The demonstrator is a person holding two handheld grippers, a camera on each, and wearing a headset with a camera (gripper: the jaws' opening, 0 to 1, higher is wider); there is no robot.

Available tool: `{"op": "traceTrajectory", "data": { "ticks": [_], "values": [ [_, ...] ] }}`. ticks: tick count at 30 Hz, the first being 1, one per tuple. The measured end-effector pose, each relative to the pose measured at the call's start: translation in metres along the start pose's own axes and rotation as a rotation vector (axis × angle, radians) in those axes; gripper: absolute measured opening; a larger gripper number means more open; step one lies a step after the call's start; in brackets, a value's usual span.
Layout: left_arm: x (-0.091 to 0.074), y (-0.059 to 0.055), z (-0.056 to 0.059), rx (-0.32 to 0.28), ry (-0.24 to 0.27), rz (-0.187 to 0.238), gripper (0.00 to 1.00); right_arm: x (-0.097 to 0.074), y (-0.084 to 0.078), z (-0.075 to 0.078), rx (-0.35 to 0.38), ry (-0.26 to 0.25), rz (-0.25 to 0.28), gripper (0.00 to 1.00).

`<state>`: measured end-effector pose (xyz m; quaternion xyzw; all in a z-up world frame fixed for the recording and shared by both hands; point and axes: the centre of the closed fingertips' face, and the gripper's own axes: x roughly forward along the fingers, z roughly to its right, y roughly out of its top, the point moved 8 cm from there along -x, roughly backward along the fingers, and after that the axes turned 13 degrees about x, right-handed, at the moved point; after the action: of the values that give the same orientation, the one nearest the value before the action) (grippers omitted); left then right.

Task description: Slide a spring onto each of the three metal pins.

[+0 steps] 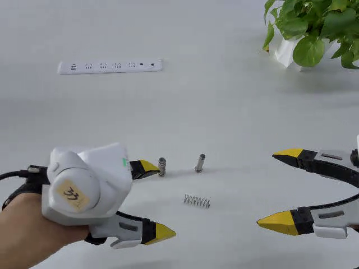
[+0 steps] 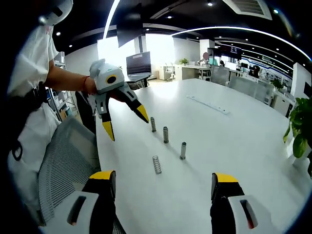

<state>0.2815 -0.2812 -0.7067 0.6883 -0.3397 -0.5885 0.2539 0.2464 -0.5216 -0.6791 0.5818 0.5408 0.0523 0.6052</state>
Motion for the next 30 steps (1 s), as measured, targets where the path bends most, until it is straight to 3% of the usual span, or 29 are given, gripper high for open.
{"op": "traceTrajectory", "data": {
  "ticks": [2, 6, 12, 19, 30],
  "values": [
    [0.008, 0.001, -0.001, -0.011, -0.003, -0.006, 0.56, -0.001, -0.002, -0.001, 0.005, 0.000, 0.007, 0.80],
    [0.025, -0.007, -0.008, 0.036, 0.000, -0.133, 0.44, -0.004, -0.007, 0.000, 0.016, -0.003, 0.023, 0.79],
    [0.045, -0.009, -0.013, 0.047, -0.026, -0.146, 0.36, -0.009, -0.015, 0.004, 0.037, -0.019, 0.046, 0.79],
    [0.068, -0.017, -0.018, 0.054, -0.065, -0.223, 0.28, -0.012, -0.023, 0.006, 0.064, -0.038, 0.062, 0.77],
    [0.090, -0.021, -0.020, 0.061, -0.088, -0.299, 0.21, -0.013, -0.031, 0.006, 0.090, -0.041, 0.088, 0.77]
  ]
}}
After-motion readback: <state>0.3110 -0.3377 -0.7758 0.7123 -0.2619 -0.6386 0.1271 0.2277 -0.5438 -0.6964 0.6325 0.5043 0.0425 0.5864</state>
